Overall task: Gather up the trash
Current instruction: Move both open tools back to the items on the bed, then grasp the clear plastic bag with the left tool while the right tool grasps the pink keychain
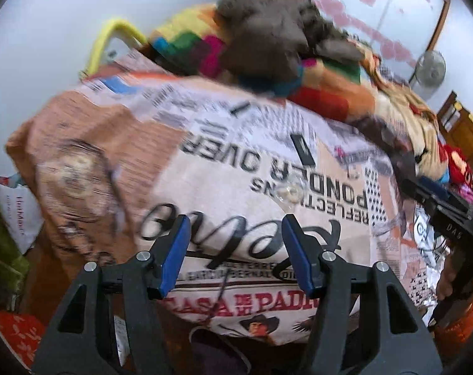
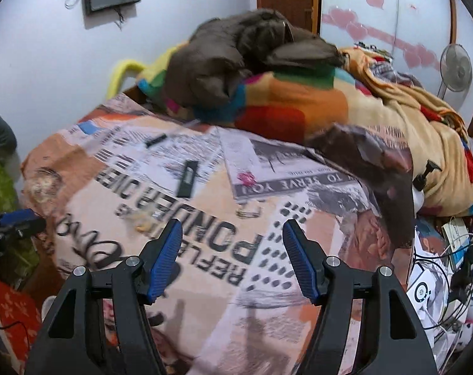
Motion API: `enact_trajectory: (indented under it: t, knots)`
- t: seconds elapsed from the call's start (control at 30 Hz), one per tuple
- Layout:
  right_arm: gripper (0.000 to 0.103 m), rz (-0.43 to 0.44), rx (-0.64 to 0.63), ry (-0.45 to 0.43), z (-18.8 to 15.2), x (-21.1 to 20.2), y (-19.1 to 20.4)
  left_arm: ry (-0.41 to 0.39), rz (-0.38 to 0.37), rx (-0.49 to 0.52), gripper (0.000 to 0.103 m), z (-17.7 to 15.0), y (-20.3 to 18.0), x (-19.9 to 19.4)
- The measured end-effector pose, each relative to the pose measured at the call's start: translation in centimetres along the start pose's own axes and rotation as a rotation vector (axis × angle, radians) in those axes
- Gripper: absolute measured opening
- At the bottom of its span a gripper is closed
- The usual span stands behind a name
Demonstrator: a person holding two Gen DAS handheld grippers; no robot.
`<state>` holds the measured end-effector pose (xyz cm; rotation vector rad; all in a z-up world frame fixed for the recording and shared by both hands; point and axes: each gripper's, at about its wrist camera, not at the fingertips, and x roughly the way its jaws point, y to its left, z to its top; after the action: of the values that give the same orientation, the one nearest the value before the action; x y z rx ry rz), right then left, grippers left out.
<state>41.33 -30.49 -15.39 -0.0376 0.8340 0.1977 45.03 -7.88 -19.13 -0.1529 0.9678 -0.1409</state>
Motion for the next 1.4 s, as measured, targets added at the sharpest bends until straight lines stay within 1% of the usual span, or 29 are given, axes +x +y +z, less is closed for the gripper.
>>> enact_trajectory:
  t: [0.07, 0.2, 0.33, 0.37, 0.4, 0.5, 0.6, 0.63, 0.7, 0.73, 0.77, 0.8, 0.87, 0.93, 0.97, 1.0, 1.03, 1.07, 1.1, 1.2, 1.33, 1.4]
  knots:
    - [0.063, 0.007, 0.005, 0.019, 0.0, 1.2, -0.4, 0.042, -0.015, 0.016, 0.059, -0.1, -0.9, 2.3]
    - [0.063, 0.013, 0.019, 0.059, 0.3, 4.3, -1.8, 0.094, -0.034, 0.064, 0.059, 0.4, -2.8, 6.0]
    - [0.063, 0.074, 0.058, 0.117, 1.1, 7.4, -3.3, 0.1, -0.024, 0.16, 0.059, 1.3, -4.9, 8.9]
    - [0.063, 0.082, 0.064, 0.13, 1.3, 8.1, -3.6, 0.095, -0.018, 0.185, 0.059, 1.4, -5.3, 9.3]
    - [0.063, 0.089, 0.069, 0.142, 1.6, 8.8, -3.9, 0.086, -0.005, 0.236, 0.059, 1.6, -6.1, 10.0]
    - [0.063, 0.101, 0.075, 0.175, 2.5, 10.9, -4.5, 0.082, 0.008, 0.337, 0.059, 1.6, -7.3, 11.4]
    - [0.063, 0.112, 0.073, 0.194, 3.3, 12.5, -4.7, 0.087, 0.005, 0.393, 0.06, 1.7, -8.0, 12.5]
    - [0.063, 0.114, 0.063, 0.196, 3.5, 12.8, -4.6, 0.073, 0.003, 0.396, 0.06, 1.8, -8.1, 12.6]
    - [0.062, 0.086, 0.034, 0.181, 3.8, 13.2, -4.2, 0.078, -0.009, 0.388, 0.06, 2.3, -8.0, 12.9]
    - [0.06, 0.069, 0.016, 0.173, 4.0, 13.4, -4.0, 0.082, -0.02, 0.376, 0.06, 2.6, -7.8, 13.1]
    - [0.053, 0.059, 0.0, 0.169, 4.0, 13.5, -3.8, 0.086, -0.034, 0.358, 0.06, 2.9, -7.6, 13.3]
    - [0.052, 0.041, -0.016, 0.164, 4.0, 13.5, -3.6, 0.079, -0.038, 0.347, 0.06, 3.0, -7.5, 13.4]
    - [0.044, 0.019, -0.049, 0.153, 4.0, 13.7, -3.3, 0.075, -0.043, 0.348, 0.06, 3.2, -7.5, 13.5]
    - [0.04, -0.001, -0.072, 0.138, 3.9, 13.6, -3.0, 0.069, -0.035, 0.362, 0.059, 3.0, -7.7, 13.5]
    - [0.035, 0.008, -0.078, 0.133, 3.9, 13.7, -3.0, 0.064, -0.037, 0.365, 0.055, 2.9, -7.8, 13.5]
    - [0.033, 0.013, -0.085, 0.13, 3.9, 13.6, -2.9, 0.061, -0.043, 0.365, 0.053, 2.8, -7.8, 13.3]
    - [0.028, 0.016, -0.089, 0.127, 3.9, 13.5, -2.8, 0.059, -0.043, 0.367, 0.047, 2.7, -7.8, 13.2]
    - [0.019, 0.022, -0.097, 0.127, 3.9, 13.5, -2.6, 0.058, -0.045, 0.367, 0.04, 2.6, -7.8, 13.1]
    - [0.019, 0.022, -0.109, 0.13, 3.8, 13.3, -2.5, 0.058, -0.045, 0.368, 0.038, 2.5, -7.8, 13.0]
    - [0.019, 0.01, -0.1, 0.149, 3.9, 13.3, -2.2, 0.061, -0.04, 0.359, 0.026, 2.4, -7.6, 12.8]
    - [0.019, 0.007, -0.074, 0.21, 4.3, 13.4, -2.1, 0.071, -0.056, 0.301, 0.026, 2.4, -6.8, 12.4]
    - [0.019, 0.013, -0.068, 0.22, 4.5, 12.9, -2.1, 0.062, -0.053, 0.276, 0.025, 2.3, -6.4, 11.9]
